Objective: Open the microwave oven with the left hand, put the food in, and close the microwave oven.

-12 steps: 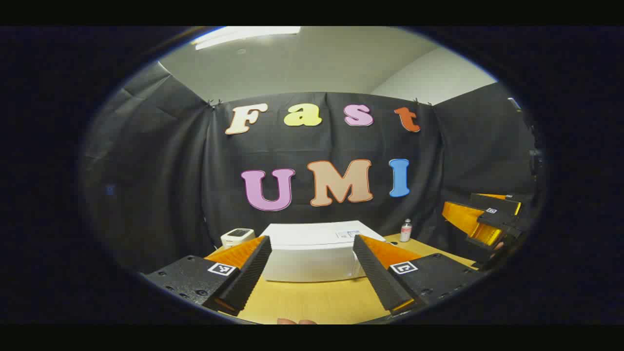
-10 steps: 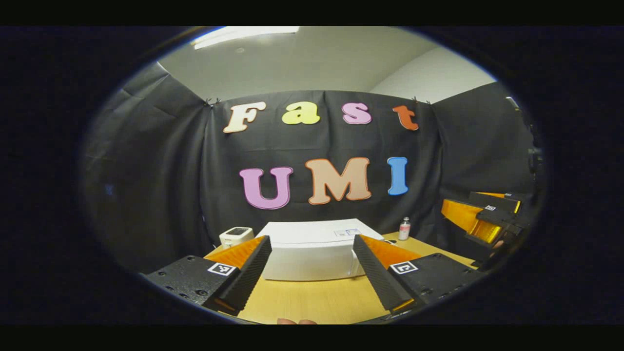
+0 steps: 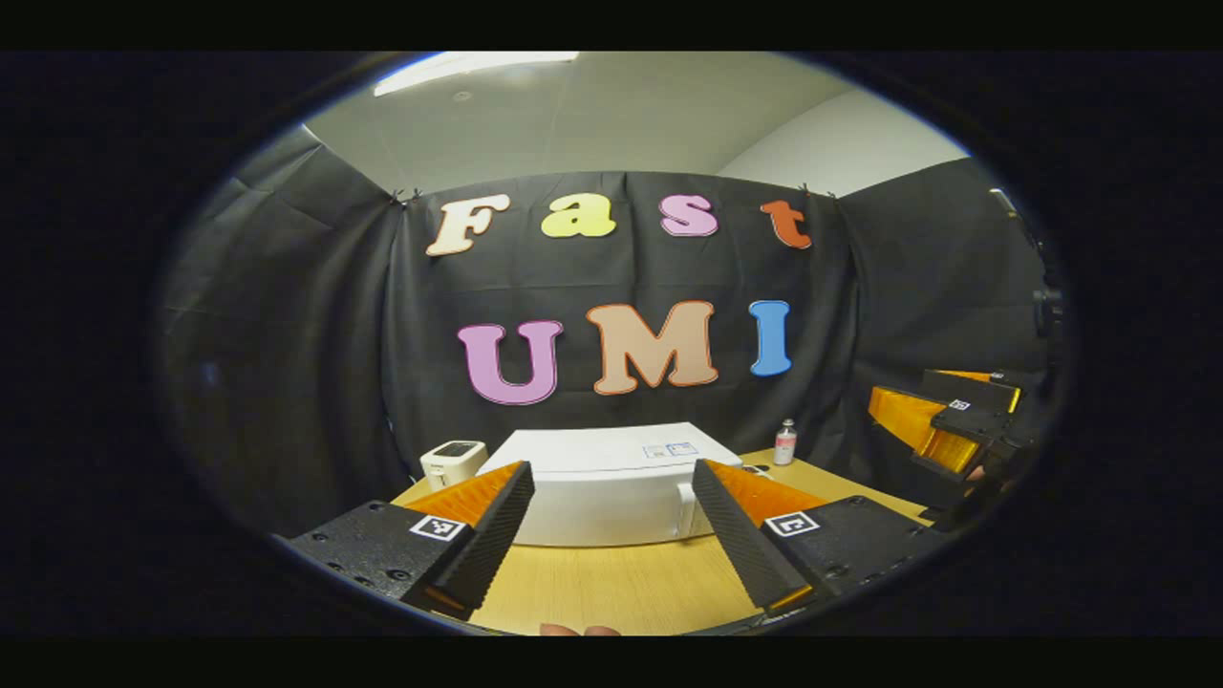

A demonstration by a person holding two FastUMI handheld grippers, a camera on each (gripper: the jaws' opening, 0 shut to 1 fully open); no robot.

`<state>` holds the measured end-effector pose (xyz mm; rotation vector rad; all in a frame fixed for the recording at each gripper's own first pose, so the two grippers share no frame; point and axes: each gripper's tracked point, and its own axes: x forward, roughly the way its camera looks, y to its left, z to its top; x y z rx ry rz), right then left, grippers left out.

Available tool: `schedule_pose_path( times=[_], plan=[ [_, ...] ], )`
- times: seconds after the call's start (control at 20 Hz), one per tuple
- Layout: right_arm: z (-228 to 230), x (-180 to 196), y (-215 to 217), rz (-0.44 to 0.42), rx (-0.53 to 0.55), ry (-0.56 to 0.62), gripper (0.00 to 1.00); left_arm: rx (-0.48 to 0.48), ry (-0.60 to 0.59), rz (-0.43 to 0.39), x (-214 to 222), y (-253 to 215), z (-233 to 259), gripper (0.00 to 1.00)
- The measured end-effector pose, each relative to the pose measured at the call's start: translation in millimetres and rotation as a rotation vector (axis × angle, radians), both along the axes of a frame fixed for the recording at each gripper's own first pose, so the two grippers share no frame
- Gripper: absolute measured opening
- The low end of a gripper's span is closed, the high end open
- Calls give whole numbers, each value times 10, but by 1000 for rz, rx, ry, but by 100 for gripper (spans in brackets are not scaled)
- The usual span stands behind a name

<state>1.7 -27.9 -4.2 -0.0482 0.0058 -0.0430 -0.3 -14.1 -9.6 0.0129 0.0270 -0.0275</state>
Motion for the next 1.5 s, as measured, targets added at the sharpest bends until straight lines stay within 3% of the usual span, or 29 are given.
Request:
schedule_pose_path(
  times=[1.1, 1.5],
  plan=[
    [-96, 20, -4, 27, -3, 40, 96, 14, 20, -9, 34, -30, -54, 98],
    [-164, 18, -39, 32, -19, 59, 96, 13, 85, -33, 110, -95, -334, 98]
  ],
)
